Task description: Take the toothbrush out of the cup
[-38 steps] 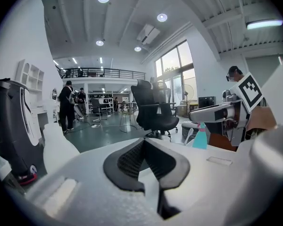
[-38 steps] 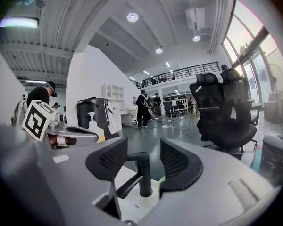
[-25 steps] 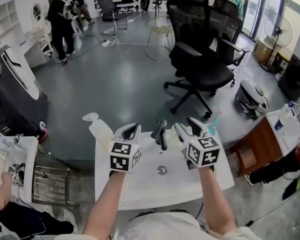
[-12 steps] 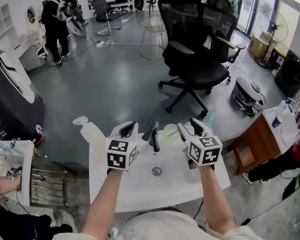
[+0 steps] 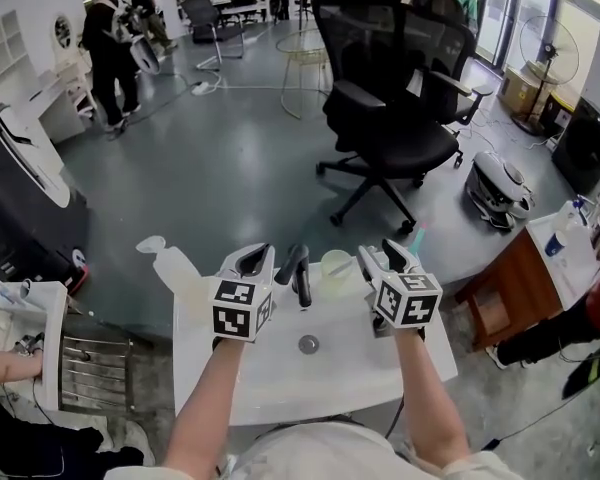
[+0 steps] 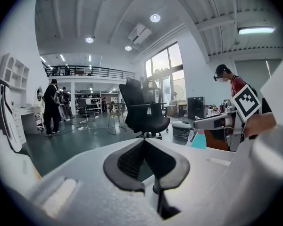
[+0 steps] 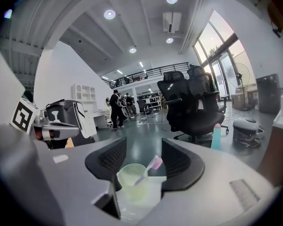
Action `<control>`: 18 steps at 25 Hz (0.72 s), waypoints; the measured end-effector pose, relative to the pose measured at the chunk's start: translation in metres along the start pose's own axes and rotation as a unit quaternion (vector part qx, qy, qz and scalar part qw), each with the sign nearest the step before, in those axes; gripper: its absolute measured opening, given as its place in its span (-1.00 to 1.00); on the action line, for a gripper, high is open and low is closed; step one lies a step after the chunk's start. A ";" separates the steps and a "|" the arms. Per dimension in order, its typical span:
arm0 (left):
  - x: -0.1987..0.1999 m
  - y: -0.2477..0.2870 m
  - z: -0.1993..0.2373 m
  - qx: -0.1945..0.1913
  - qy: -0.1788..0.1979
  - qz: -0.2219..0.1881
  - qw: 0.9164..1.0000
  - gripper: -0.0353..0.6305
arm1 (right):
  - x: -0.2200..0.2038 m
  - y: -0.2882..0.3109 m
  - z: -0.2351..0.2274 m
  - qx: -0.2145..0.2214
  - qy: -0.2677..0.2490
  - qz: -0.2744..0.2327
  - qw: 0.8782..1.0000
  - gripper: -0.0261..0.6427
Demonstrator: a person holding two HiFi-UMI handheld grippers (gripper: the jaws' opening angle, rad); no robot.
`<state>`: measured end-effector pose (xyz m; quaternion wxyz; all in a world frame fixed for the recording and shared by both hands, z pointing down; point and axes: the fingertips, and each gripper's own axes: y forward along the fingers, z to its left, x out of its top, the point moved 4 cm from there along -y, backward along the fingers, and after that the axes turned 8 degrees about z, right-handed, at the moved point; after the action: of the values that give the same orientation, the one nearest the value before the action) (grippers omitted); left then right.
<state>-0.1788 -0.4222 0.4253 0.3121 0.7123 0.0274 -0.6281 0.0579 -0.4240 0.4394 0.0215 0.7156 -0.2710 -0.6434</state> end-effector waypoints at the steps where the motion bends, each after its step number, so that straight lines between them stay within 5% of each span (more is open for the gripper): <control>1: 0.000 0.000 0.000 0.001 0.000 0.001 1.000 -0.88 | -0.001 0.001 -0.001 -0.001 0.005 0.000 1.000 -0.28; 18: -0.004 0.007 0.008 0.005 0.012 0.016 1.000 -0.88 | -0.034 0.030 -0.018 -0.012 0.092 0.015 0.996 -0.28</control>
<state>-0.1839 -0.4303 0.4316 0.3183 0.7216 0.0172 -0.6145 0.0626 -0.4413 0.4851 0.0641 0.7673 -0.2710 -0.5777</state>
